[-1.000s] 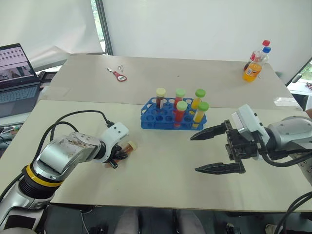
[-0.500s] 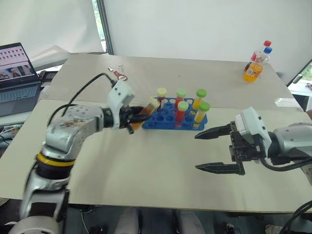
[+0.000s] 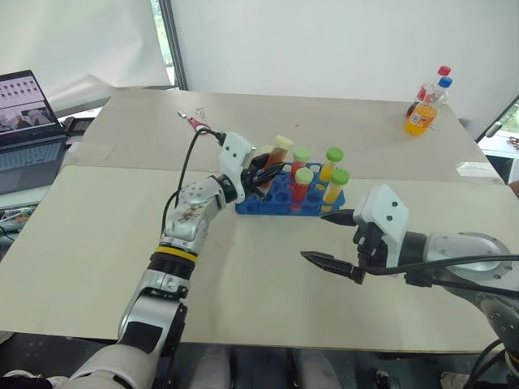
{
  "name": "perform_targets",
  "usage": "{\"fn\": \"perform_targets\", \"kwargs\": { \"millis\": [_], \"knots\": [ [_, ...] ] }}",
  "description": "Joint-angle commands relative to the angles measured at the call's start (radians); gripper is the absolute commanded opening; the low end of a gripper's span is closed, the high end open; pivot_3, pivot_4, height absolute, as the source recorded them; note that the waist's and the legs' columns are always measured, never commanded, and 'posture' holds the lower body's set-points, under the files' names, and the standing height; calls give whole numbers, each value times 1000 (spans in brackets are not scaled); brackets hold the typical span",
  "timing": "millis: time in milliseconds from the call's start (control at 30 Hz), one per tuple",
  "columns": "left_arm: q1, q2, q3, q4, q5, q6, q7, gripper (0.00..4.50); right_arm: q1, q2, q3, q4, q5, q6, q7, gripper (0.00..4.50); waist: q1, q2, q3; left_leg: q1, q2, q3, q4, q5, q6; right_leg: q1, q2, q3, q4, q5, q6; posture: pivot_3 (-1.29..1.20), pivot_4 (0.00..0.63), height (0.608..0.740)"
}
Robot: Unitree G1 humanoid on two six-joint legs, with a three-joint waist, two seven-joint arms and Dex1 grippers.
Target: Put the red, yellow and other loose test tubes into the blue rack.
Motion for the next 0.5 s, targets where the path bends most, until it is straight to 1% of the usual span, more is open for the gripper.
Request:
{"fn": "perform_targets", "kwargs": {
  "millis": [33, 267, 500],
  "knots": [
    [-34, -19, 19, 45, 12, -60, -13, 917, 12, -17, -58, -54, 34, 36, -31, 4500, -1, 0, 0, 0, 0, 0, 0, 0, 1, 0, 0, 0, 0, 0, 0, 0, 150, 733],
    [-34, -44, 19, 123, 39, -111, -21, 917, 24, -28, -79, -66, 57, 74, -70, 4500, -1, 0, 0, 0, 0, 0, 0, -1, 1, 0, 0, 0, -1, 0, 0, 0, 150, 733],
    [-24, -73, 21, 173, 74, -186, 4, 917, 23, -9, -82, -65, 58, 89, -120, 4500, -1, 0, 0, 0, 0, 0, 0, -1, 1, 1, 0, 0, 0, 0, 0, 0, 150, 733]
  ]
}}
